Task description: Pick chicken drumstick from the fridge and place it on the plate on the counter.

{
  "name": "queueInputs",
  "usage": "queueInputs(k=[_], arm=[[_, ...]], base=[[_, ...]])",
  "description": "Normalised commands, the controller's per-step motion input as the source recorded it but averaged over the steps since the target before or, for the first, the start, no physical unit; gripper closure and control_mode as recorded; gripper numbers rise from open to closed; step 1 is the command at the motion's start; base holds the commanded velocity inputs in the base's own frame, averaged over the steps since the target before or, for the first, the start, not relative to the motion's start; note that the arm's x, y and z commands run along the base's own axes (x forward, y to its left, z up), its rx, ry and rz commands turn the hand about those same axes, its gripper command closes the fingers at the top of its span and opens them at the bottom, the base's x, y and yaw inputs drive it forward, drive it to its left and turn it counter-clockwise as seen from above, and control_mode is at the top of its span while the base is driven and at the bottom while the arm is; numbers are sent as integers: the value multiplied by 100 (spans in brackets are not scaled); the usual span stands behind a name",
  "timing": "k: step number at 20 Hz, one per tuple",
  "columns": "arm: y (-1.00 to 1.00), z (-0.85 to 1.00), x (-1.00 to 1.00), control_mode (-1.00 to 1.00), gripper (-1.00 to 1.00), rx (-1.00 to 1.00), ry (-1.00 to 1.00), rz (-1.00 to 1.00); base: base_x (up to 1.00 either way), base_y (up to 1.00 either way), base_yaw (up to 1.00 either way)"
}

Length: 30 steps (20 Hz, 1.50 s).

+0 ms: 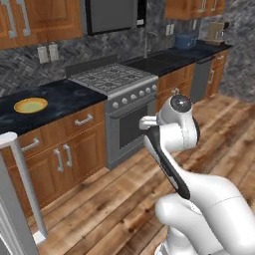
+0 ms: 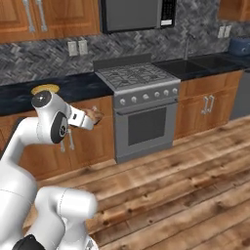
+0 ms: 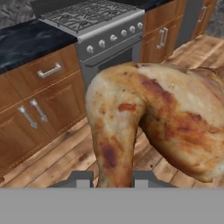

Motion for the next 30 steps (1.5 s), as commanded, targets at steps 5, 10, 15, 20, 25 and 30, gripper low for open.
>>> queueInputs(k=[5, 10, 15, 20, 25, 30], arm=[[0, 0, 0, 100, 100, 0, 0, 0], [0, 0, 0, 100, 100, 0, 0, 0], [0, 0, 0, 100, 100, 0, 0, 0], [0, 0, 0, 100, 100, 0, 0, 0], [0, 0, 0, 100, 100, 0, 0, 0], [0, 0, 0, 100, 100, 0, 0, 0]], base=[[66, 0, 26], [68, 0, 26], [66, 0, 28], [68, 0, 28], [73, 0, 27], [65, 0, 25]])
